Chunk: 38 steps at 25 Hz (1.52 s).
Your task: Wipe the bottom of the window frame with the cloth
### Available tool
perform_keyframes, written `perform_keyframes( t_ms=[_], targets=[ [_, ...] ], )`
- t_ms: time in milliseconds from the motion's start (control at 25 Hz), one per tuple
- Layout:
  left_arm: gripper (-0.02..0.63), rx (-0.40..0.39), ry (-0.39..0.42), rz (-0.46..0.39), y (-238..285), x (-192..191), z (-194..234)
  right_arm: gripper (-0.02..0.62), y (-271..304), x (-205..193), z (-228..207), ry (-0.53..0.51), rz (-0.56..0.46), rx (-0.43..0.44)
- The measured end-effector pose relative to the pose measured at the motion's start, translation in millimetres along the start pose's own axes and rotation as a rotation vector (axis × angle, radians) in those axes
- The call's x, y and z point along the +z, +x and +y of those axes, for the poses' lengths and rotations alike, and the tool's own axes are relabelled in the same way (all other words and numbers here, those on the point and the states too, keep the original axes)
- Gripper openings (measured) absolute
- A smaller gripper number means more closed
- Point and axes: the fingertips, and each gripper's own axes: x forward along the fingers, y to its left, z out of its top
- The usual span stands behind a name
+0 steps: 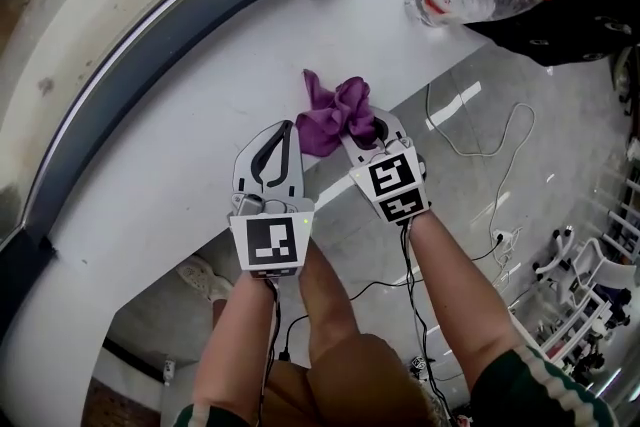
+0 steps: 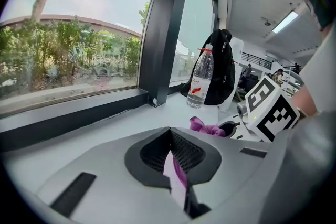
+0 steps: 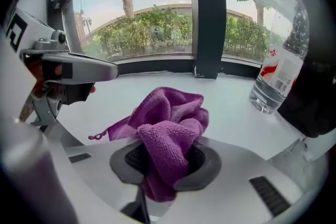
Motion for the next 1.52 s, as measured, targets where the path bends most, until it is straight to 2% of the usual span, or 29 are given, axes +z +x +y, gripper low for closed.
perform_keyframes(
  t_ms=[360,520,640,840,1080,1520],
  targets=[
    [0.009,0.038,-0.031,-0.017,-26,-7,28,0.106,-4,-8,6,-0.012,0.016,-0.053],
    [0.009,0.039,-0.005,-0.010,-34,-16,33,0.104,-4,-6,5,-0.051,0.017,-0.101],
    [0.009,0.043,-0.018,-0.017,-48,-21,39,0.104,-5,-8,12,-0.074,0.025,-0.124],
    [0.009,0.075,-0.023,-0.002,-67,-27,60,0.104,1,-5,46,-0.103,0.041,-0.069],
    [0.008,0.102,-0.038,-0.039,-93,-34,85,0.104,9,0,95,-0.131,0.037,-0.036],
    [0.009,0.142,-0.047,-0.042,-134,-51,105,0.104,21,6,158,-0.189,0.038,0.027]
  ],
)
